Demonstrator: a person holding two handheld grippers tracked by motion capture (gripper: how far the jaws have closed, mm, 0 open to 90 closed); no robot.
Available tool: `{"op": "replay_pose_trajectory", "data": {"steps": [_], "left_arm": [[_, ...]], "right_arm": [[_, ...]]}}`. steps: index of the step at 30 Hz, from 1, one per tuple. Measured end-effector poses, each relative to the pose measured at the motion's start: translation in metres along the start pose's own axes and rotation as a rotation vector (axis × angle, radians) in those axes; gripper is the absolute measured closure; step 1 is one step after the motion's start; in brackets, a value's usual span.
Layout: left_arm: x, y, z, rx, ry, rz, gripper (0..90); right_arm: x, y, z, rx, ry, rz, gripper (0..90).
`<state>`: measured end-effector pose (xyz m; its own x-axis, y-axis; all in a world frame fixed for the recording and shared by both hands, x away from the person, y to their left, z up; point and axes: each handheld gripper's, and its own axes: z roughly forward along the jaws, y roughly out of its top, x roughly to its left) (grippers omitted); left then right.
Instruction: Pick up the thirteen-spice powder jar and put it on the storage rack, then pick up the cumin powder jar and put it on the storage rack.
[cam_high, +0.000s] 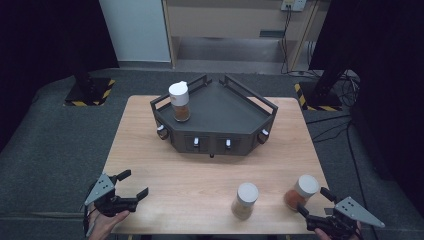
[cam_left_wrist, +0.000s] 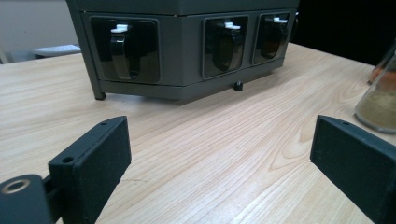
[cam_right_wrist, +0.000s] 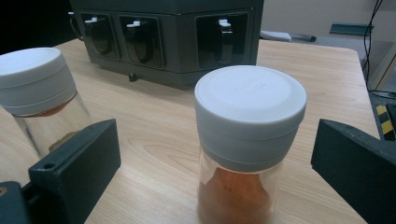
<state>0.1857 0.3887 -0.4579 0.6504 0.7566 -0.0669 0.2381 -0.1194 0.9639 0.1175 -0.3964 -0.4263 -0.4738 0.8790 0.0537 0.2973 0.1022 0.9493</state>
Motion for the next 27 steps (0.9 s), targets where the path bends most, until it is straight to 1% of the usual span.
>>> {"op": "replay_pose_trajectory", "data": {"steps": [2, 4, 9, 18, 27], "left_arm": [[0.0, -0.0005, -0.0004, -0.005, 0.0, 0.004, 4.1], [0.0006, -0.0009, -0.0004, -0.005, -0.002, -0.001, 4.0], [0.0011, 0.0, 0.0002, 0.007, -0.009, 0.0, 3.9], [0.0019, 0.0006, 0.0011, 0.014, -0.021, 0.001, 3.8], [0.0026, 0.0013, 0.0011, 0.021, -0.03, -0.009, 3.5]], "right_arm": [[-0.0002, -0.0003, -0.0002, -0.002, -0.001, 0.002, 1.3], [-0.0003, -0.0003, -0.0001, -0.001, 0.0, 0.004, 1.3], [-0.0002, -0.0002, 0.0, -0.001, 0.0, 0.002, 1.3], [-0.0002, -0.0002, -0.0002, -0.001, 0.001, 0.002, 1.3], [0.0007, 0.0005, -0.0017, -0.009, -0.008, -0.002, 1.3]]}}
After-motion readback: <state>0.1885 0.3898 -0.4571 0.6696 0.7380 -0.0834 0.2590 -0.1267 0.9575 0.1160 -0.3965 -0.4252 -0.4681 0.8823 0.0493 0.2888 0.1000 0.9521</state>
